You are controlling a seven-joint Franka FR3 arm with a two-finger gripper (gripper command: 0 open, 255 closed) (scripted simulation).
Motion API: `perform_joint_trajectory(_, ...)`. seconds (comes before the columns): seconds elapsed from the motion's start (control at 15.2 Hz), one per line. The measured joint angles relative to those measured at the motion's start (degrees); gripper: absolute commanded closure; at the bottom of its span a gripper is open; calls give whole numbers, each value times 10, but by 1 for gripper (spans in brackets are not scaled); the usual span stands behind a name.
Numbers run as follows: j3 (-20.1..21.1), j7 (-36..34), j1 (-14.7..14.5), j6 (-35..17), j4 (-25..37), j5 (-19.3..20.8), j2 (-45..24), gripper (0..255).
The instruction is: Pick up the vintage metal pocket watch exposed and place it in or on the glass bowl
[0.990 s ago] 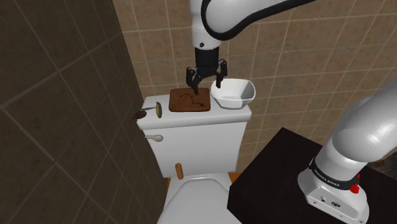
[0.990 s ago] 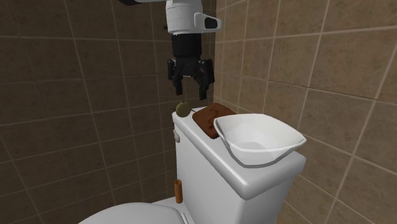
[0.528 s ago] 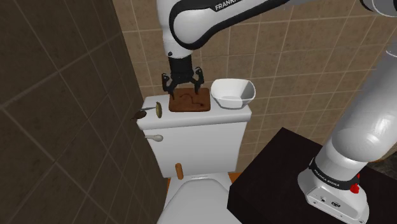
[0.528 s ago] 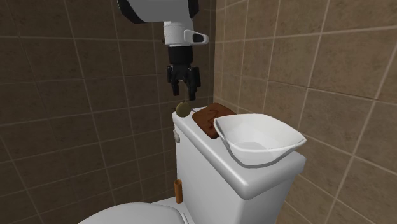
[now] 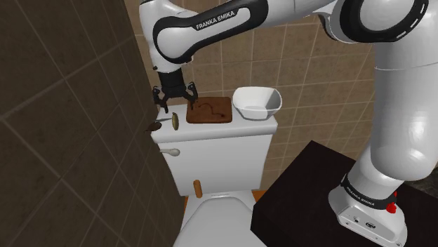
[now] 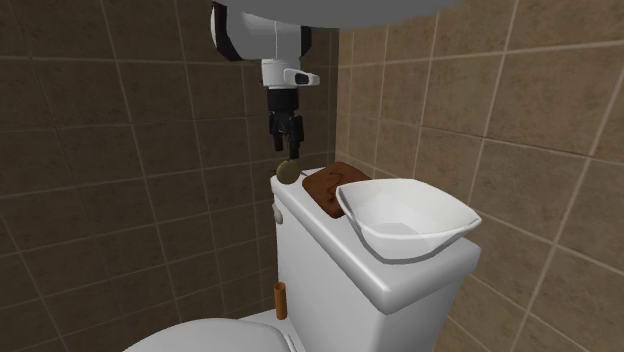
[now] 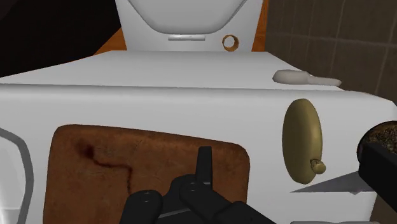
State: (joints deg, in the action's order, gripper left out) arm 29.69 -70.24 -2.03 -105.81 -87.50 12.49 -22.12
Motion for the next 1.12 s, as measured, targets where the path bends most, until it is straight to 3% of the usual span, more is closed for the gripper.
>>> perform_joint_trajectory(0.13,-10,-28,-24,24,74,19,-56,0)
perform_joint_trajectory(0.26,-14,-37,-31,23,91,25,-75,0)
perform_joint_trajectory(0.66,-18,-44,-30,-15,61,30,-86,0)
perform_joint_trajectory(1.06,-19,-45,-29,-22,55,31,-86,0)
perform_joint_trajectory(1.12,-19,-45,-29,-22,55,31,-86,255)
